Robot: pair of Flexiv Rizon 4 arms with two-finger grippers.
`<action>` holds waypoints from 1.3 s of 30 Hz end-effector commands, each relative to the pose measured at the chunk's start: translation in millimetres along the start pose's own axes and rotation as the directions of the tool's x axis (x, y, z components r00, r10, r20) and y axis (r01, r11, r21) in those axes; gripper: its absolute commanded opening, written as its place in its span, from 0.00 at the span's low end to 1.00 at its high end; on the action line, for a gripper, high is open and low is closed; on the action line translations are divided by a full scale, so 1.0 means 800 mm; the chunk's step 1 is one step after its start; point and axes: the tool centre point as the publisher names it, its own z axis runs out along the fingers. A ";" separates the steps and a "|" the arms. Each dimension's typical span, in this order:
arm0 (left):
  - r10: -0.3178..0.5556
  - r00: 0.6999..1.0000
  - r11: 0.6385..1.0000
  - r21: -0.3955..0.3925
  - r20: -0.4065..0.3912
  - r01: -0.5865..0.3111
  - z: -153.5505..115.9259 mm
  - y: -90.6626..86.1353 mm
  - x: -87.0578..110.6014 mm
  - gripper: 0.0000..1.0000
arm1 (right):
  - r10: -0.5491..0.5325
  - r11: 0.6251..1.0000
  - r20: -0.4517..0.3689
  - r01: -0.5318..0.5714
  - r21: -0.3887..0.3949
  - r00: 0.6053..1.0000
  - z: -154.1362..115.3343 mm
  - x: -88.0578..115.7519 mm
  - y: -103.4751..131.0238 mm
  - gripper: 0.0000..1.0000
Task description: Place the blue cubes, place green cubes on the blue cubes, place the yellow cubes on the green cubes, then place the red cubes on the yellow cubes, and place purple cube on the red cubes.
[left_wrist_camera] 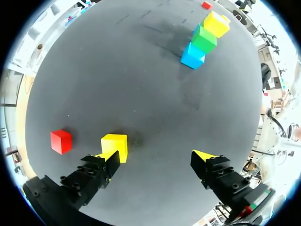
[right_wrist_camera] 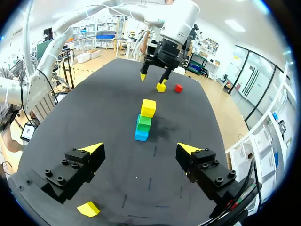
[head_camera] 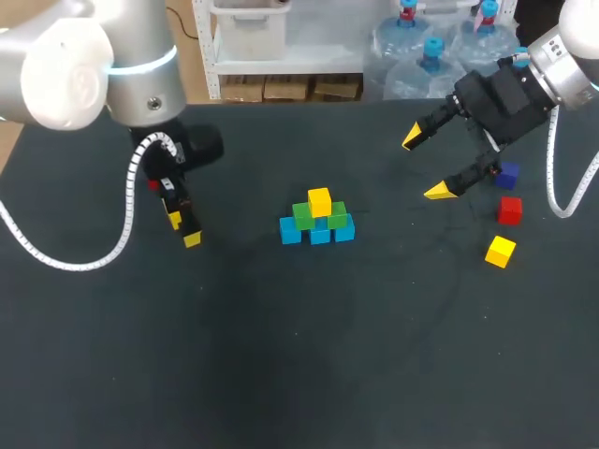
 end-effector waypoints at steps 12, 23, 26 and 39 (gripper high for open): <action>0.005 0.999 0.999 -0.037 -0.053 -0.006 -0.015 0.006 -0.005 1.00 | -0.001 1.000 0.001 0.001 0.001 1.000 0.000 0.000 0.000 1.00; 0.008 0.999 1.000 -0.025 -0.047 -0.009 -0.005 0.022 -0.003 1.00 | -0.001 1.000 0.001 0.001 0.001 1.000 0.000 0.000 0.000 1.00; 0.003 0.999 1.000 -0.019 -0.034 -0.004 -0.004 0.025 -0.001 1.00 | -0.001 1.000 0.001 0.001 0.001 1.000 0.000 0.000 0.000 1.00; 0.016 0.999 0.999 -0.030 -0.037 -0.017 0.000 0.029 -0.003 1.00 | -0.001 1.000 0.001 0.001 0.001 1.000 0.000 0.000 0.000 1.00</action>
